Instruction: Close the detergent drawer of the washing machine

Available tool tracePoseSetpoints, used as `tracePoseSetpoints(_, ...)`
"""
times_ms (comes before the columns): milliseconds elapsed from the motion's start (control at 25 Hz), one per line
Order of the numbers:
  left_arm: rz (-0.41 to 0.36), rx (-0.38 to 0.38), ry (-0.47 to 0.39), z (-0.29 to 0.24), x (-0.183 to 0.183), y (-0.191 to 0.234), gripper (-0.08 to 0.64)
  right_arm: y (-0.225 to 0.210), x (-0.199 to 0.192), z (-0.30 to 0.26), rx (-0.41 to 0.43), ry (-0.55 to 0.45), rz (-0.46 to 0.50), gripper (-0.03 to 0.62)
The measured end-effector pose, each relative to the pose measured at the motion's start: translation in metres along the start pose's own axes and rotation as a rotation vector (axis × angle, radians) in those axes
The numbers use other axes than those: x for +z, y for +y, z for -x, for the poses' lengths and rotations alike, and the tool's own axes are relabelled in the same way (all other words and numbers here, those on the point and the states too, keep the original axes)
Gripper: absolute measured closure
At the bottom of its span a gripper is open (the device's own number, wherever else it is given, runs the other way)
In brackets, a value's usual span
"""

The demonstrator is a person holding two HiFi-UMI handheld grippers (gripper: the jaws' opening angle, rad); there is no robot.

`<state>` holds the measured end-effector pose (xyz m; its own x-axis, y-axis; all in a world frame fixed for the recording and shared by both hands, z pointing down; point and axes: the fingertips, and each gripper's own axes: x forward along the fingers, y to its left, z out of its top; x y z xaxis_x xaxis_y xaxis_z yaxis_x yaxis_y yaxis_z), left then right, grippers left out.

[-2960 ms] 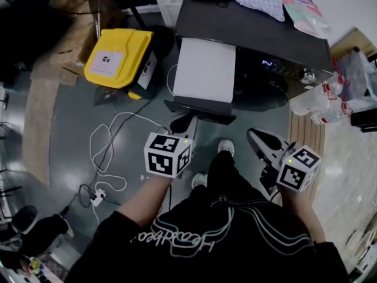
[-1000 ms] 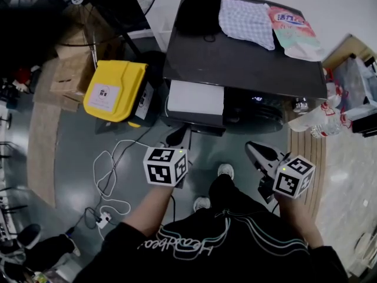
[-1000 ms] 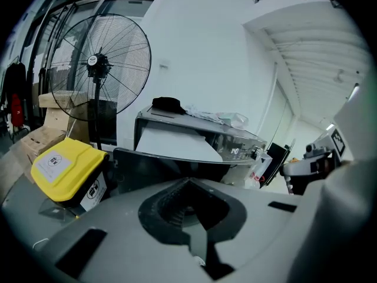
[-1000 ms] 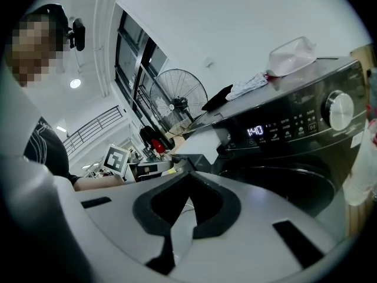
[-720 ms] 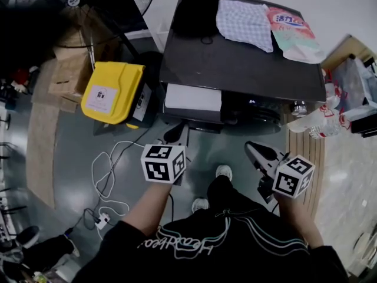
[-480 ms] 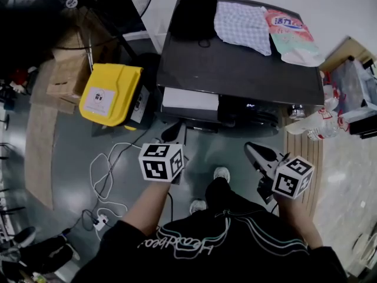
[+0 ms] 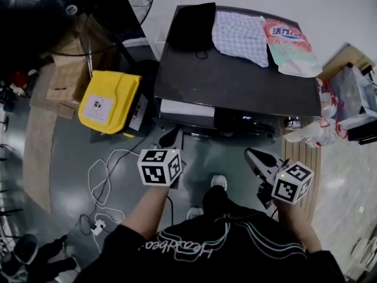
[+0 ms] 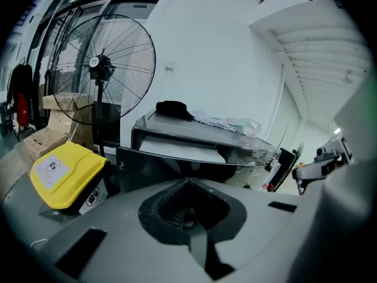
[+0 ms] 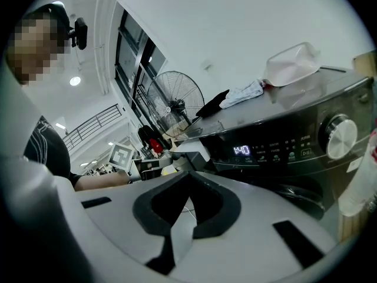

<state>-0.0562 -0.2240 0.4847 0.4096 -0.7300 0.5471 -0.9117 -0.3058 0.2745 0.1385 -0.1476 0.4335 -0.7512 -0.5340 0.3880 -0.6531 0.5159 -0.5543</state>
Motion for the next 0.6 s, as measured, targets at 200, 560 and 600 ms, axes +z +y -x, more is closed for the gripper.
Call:
tracePoseSetpoints(200,0.019,0.007,-0.014,-0.009,0.008,0.003,0.537,-0.016,0.006,-0.003,-0.008,0.014,-0.003,0.566)
tracePoseSetpoints(560,-0.004,0.036,-0.037,-0.012,0.010,0.003,0.537,-0.029,0.025,-0.011,0.019,0.023,0.028,0.565)
tracePoseSetpoints(600,-0.002,0.036,-0.042,-0.013,0.011,0.004,0.537,-0.030,0.026,-0.012,0.023,0.025,0.031,0.566)
